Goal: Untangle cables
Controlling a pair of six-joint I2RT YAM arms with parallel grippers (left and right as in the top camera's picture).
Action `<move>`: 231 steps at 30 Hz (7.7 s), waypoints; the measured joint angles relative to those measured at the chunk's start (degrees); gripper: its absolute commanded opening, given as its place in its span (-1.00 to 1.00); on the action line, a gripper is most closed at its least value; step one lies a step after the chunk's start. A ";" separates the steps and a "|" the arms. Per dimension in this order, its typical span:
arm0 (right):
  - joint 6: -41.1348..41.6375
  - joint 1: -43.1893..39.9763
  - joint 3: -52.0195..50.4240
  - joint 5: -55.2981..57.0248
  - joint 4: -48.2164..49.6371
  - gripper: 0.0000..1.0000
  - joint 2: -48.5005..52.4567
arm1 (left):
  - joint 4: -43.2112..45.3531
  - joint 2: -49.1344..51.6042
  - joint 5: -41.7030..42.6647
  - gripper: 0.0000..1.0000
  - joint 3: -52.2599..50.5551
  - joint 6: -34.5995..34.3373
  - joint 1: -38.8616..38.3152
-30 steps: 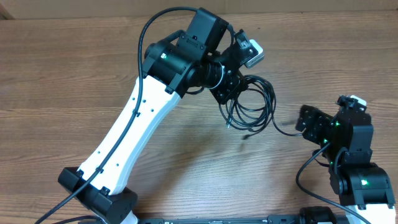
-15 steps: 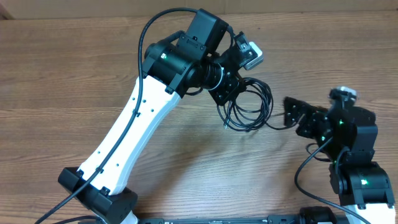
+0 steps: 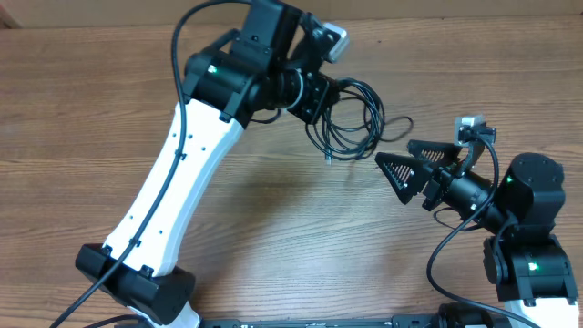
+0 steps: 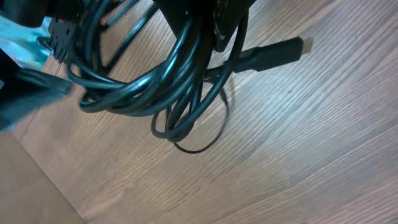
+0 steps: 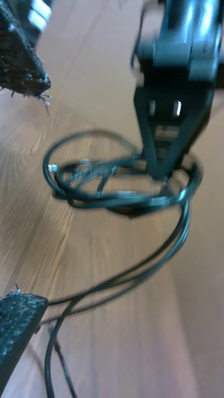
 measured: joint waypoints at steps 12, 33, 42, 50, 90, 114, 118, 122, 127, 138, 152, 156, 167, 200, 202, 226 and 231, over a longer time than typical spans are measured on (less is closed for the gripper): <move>2.03 0.00 0.00 -4.35 2.71 1.00 0.00 | 1.73 -0.02 10.71 -0.92 0.00 -1.75 0.79; 2.16 0.00 0.00 -3.06 2.80 -0.63 2.75 | 1.68 0.00 6.01 -0.92 0.00 -0.22 -8.26; 2.43 0.00 -0.02 -2.71 2.67 -0.93 3.17 | 0.90 -0.02 3.17 0.79 0.02 0.04 -8.22; 2.43 -0.22 -0.02 -2.36 1.92 -0.93 3.21 | -1.33 -0.02 2.75 1.00 0.07 -0.02 -5.64; -8.28 -6.45 -0.02 -20.68 -1.79 -0.93 3.21 | -5.09 -0.39 18.64 0.79 0.09 45.99 -5.38; -8.83 -6.38 -0.02 -22.60 -1.79 0.89 3.21 | -8.41 -0.39 9.73 -0.92 0.37 45.09 -9.44; -8.50 -6.38 -0.02 -20.68 -2.29 1.00 3.21 | -7.06 -0.39 5.22 -0.92 0.37 39.78 -8.90; -8.48 -6.40 -0.02 -19.08 -2.99 1.00 3.34 | -4.22 -0.42 2.91 -0.92 0.39 32.89 -6.64; -8.44 -6.40 -0.02 -18.38 -3.48 1.00 5.55 | -0.04 -1.18 1.60 -0.91 0.39 22.71 -4.11; -8.46 -6.38 -0.02 -17.46 -3.30 1.00 10.43 | 1.33 -3.52 4.70 -0.92 0.70 10.21 -4.57; -8.48 -6.38 -0.02 -4.83 -4.72 1.00 13.29 | -4.17 -3.54 16.11 -0.92 0.70 9.18 -4.57; -8.50 -6.38 -0.02 -1.22 -4.72 1.00 13.73 | -10.45 -3.54 15.76 -0.91 0.83 9.86 -4.57; -8.55 -6.38 -0.02 1.62 -4.39 1.00 13.73 | -25.77 -3.61 14.51 -0.92 1.05 19.71 -6.54; -8.48 -6.40 -0.02 14.25 -6.84 1.00 13.73 | -31.65 -3.91 2.54 -0.92 1.05 26.69 -9.35; -8.50 -6.38 -0.02 14.67 -8.63 1.00 13.77 | -31.74 -3.91 1.22 -0.91 1.05 26.71 -9.44; -8.46 -6.38 -0.02 11.43 -20.04 1.00 13.77 | -19.43 -3.93 -20.48 -0.92 1.05 7.87 -8.57; -8.39 -6.43 -0.04 -1.99 -16.00 1.00 13.81 | -18.53 -3.93 -20.83 -0.92 1.05 0.94 -3.67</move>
